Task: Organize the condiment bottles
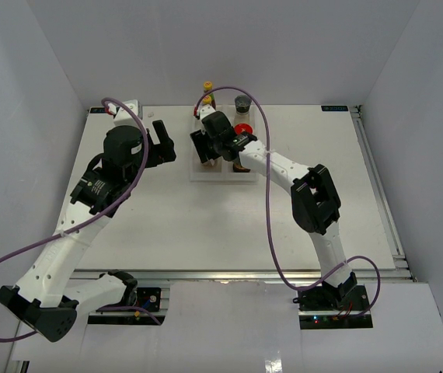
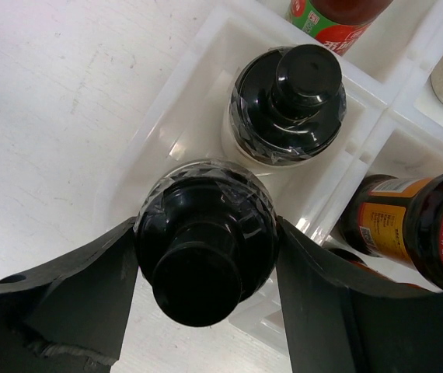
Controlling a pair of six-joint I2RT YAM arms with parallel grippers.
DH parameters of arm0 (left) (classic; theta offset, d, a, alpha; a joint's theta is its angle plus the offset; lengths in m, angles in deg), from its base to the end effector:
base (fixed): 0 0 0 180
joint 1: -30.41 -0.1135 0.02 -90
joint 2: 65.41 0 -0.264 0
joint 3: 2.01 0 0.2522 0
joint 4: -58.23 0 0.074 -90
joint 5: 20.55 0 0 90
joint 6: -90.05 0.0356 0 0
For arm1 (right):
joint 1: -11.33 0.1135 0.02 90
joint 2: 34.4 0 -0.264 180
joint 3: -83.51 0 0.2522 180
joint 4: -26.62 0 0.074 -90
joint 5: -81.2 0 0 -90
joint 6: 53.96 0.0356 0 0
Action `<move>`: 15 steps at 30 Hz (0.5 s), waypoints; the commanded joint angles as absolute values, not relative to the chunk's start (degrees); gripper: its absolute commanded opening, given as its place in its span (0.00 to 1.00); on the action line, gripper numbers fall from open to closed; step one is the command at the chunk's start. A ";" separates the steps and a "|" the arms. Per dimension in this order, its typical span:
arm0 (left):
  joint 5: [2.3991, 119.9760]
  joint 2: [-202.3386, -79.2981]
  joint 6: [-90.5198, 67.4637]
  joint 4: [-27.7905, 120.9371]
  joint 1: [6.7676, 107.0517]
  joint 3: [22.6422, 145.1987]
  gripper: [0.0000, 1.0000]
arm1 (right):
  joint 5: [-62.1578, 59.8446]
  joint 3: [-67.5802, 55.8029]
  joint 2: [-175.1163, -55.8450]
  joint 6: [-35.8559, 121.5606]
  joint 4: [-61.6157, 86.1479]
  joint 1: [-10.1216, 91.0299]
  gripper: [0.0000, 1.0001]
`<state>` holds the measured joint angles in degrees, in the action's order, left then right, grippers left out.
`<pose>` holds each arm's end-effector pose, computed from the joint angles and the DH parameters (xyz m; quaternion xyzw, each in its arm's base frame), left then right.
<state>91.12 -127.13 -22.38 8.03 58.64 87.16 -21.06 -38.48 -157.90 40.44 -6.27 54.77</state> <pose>0.1978 -0.0913 0.4208 -0.0626 0.8221 -0.0912 0.5586 0.3738 0.3435 0.2655 -0.2469 0.8456 0.1017 0.4622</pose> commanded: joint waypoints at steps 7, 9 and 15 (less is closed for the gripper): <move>91.72 -127.30 -21.96 9.82 58.36 86.07 0.98 | -22.90 -38.91 -158.64 41.09 -2.10 54.92 0.50; 91.77 -127.29 -22.01 9.88 58.36 85.78 0.98 | -23.12 -38.75 -158.77 41.15 -2.17 54.92 0.51; 91.95 -127.20 -22.02 10.48 58.36 84.70 0.98 | -22.77 -37.55 -158.77 41.40 -1.62 54.92 0.53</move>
<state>91.14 -127.53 -22.25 9.29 58.64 85.45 -21.97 -37.67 -158.67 40.67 -6.15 54.86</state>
